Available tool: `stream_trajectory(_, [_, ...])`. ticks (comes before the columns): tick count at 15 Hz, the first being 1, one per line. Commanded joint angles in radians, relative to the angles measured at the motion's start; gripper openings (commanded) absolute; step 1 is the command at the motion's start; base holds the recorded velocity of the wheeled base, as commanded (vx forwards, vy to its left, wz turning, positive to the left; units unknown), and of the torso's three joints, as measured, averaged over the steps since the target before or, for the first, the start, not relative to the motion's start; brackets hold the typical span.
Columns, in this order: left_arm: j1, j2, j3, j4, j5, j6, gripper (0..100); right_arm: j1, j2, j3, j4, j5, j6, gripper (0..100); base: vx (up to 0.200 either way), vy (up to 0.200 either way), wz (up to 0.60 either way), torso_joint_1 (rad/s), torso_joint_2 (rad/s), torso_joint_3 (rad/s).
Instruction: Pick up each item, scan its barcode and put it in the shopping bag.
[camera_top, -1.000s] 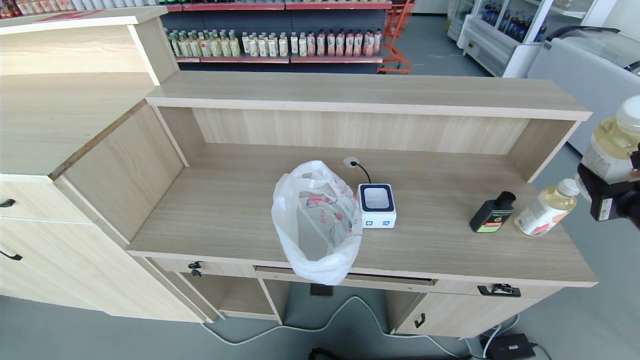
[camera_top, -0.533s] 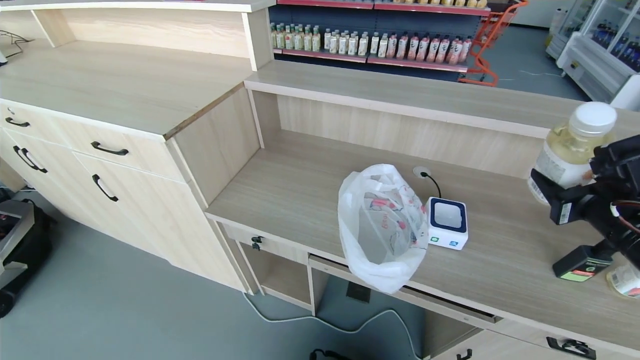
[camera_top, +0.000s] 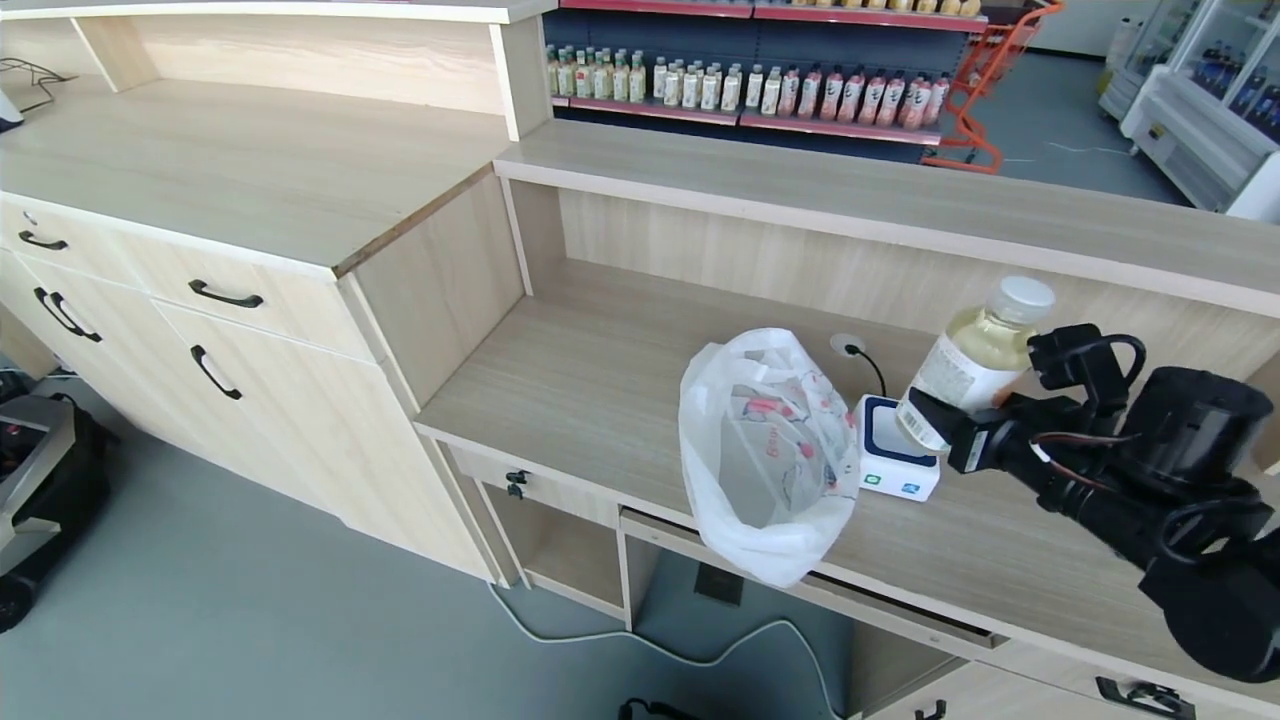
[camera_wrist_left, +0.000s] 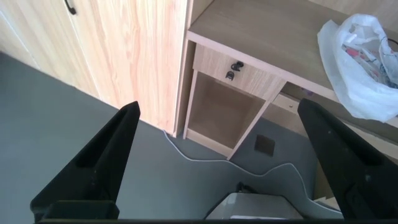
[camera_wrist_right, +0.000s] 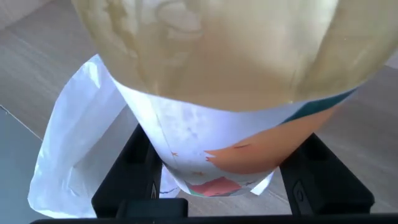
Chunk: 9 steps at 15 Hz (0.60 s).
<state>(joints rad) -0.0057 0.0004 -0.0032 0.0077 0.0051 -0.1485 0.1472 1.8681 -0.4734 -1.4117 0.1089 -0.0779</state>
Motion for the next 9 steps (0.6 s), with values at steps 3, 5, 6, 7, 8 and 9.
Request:
stream_trajectory(3, [0.0,0.0,0.0,0.0,-0.001,0.0,100,0.133,0.24,-0.07,-0.092,0.003,0.007,0,0.0,0.0,0.0,0.0,0.0,0.0])
stream_trajectory(5, [0.0,0.0,0.0,0.0,0.001,0.0,100,0.175,0.302,-0.08,-0.125,0.003,0.009,0,0.0,0.0,0.0,0.0,0.0,0.0])
stream_trajectory(6, [0.0,0.0,0.0,0.0,0.001,0.0,100,0.193,0.33,-0.086,-0.142,0.005,0.009,0,0.0,0.0,0.0,0.0,0.0,0.0])
stream_trajectory(7, [0.0,0.0,0.0,0.0,0.001,0.0,100,0.206,0.355,-0.099,-0.148,0.005,0.009,0,0.0,0.0,0.0,0.0,0.0,0.0])
stream_trajectory(8, [0.0,0.0,0.0,0.0,-0.001,0.0,100,0.213,0.375,-0.114,-0.158,0.005,0.009,0,0.0,0.0,0.0,0.0,0.0,0.0])
stream_trajectory(9, [0.0,0.0,0.0,0.0,-0.001,0.0,100,0.221,0.402,-0.129,-0.159,0.005,0.004,0,0.0,0.0,0.0,0.0,0.0,0.0])
